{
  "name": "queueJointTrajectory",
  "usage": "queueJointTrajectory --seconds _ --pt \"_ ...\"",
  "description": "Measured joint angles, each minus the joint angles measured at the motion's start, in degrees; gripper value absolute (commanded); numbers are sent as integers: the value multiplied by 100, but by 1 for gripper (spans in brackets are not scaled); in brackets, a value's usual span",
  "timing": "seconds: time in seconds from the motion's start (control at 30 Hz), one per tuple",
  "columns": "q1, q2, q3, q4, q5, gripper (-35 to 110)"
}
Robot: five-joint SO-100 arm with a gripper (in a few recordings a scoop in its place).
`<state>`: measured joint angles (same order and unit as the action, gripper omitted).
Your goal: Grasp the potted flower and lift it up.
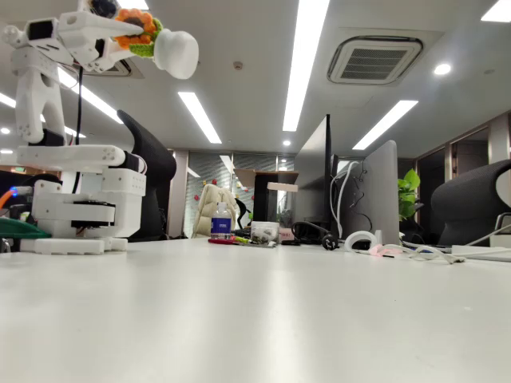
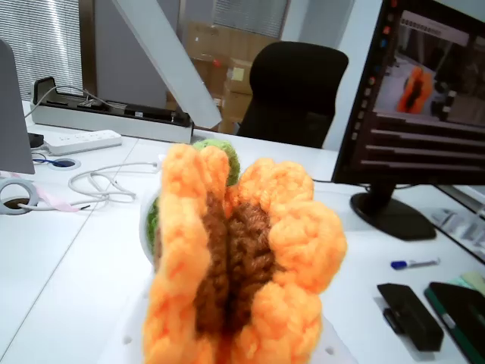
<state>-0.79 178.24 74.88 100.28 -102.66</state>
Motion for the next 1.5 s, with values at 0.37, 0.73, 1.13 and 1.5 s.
queueJointTrajectory --seconds 0.37,0.73,1.13,1.5 --pt "0 0 0 0 0 0" --pt "0 0 35 0 0 0" --pt "0 0 97 0 0 0" --pt "0 0 97 0 0 0"
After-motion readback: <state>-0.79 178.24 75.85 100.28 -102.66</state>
